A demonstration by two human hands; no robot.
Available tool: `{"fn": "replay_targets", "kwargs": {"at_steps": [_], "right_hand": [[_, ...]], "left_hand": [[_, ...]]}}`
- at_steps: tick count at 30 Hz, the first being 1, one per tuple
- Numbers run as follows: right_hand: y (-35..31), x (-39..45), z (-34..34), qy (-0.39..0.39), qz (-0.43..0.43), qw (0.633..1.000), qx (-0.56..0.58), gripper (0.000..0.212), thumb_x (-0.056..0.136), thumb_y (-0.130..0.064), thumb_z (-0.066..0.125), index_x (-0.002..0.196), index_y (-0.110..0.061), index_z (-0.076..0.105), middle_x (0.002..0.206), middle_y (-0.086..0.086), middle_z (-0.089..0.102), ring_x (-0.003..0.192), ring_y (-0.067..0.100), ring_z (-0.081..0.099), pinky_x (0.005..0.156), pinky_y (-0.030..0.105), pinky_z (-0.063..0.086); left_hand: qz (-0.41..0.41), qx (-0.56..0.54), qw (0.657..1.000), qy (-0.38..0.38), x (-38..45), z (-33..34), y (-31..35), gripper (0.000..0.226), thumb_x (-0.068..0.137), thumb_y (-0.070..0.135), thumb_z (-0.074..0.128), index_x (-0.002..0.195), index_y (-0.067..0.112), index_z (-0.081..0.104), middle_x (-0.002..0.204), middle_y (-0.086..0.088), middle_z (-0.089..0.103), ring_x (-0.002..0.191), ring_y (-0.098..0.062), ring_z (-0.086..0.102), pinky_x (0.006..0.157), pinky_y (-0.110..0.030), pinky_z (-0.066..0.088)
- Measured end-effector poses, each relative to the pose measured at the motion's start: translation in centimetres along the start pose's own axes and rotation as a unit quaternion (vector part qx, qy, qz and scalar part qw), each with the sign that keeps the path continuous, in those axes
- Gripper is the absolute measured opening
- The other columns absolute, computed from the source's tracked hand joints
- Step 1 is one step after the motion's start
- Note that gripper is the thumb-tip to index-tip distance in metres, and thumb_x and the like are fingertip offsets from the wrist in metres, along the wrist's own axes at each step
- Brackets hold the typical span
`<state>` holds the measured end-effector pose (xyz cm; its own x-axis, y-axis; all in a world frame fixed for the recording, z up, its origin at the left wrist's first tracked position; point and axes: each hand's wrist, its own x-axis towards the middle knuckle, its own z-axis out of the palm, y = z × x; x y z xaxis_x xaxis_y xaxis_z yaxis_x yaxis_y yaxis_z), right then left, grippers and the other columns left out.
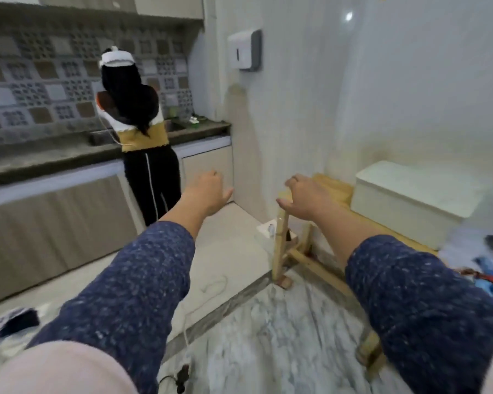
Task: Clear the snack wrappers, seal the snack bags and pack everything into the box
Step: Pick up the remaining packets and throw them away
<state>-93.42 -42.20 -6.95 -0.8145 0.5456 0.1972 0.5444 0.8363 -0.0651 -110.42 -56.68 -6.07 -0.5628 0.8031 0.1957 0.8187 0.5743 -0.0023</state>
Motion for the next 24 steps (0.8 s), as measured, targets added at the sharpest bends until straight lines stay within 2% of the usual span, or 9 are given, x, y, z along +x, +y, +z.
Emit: {"fn": "replay_targets", "kwargs": {"at_steps": [5, 11, 17, 24], "right_hand": [[11.9, -6.9, -2.6, 0.017, 0.115, 0.992, -0.038, 0.06, 0.092, -0.049, 0.045, 0.134, -0.006, 0.045, 0.135, 0.012, 0.049, 0.122, 0.03, 0.049, 0.099, 0.039, 0.043], [25.4, -17.0, -5.9, 0.023, 0.244, 0.968, -0.057, 0.056, 0.091, -0.046, 0.048, 0.131, -0.006, 0.047, 0.133, 0.011, 0.048, 0.121, 0.03, 0.048, 0.096, 0.038, 0.042], [37.2, -29.5, -8.7, 0.032, 0.379, 0.921, -0.084, 0.054, 0.089, -0.046, 0.05, 0.126, -0.007, 0.051, 0.128, 0.012, 0.052, 0.118, 0.031, 0.051, 0.096, 0.038, 0.045], [44.9, -44.4, -9.5, 0.017, 0.521, 0.849, -0.086, 0.054, 0.09, -0.045, 0.049, 0.127, -0.007, 0.05, 0.131, 0.012, 0.05, 0.12, 0.032, 0.05, 0.096, 0.039, 0.043]], "left_hand": [[0.123, -0.057, 0.991, 0.011, 2.8, 0.0, 14.8, 0.056, 0.097, 0.045, 0.038, 0.137, 0.005, 0.042, 0.138, -0.014, 0.043, 0.126, -0.033, 0.043, 0.101, -0.043, 0.039], [0.271, -0.088, 0.959, 0.007, 3.2, 1.0, 33.2, 0.054, 0.097, 0.045, 0.038, 0.133, 0.005, 0.046, 0.132, -0.013, 0.047, 0.121, -0.03, 0.047, 0.1, -0.041, 0.041], [0.391, -0.127, 0.911, -0.007, 0.0, 1.4, 51.5, 0.054, 0.096, 0.043, 0.041, 0.131, 0.004, 0.048, 0.131, -0.014, 0.048, 0.121, -0.03, 0.047, 0.101, -0.04, 0.042], [0.521, -0.134, 0.842, -0.04, -7.1, 2.4, 68.1, 0.051, 0.097, 0.041, 0.039, 0.131, 0.005, 0.048, 0.132, -0.013, 0.049, 0.123, -0.029, 0.047, 0.099, -0.038, 0.04]]}}
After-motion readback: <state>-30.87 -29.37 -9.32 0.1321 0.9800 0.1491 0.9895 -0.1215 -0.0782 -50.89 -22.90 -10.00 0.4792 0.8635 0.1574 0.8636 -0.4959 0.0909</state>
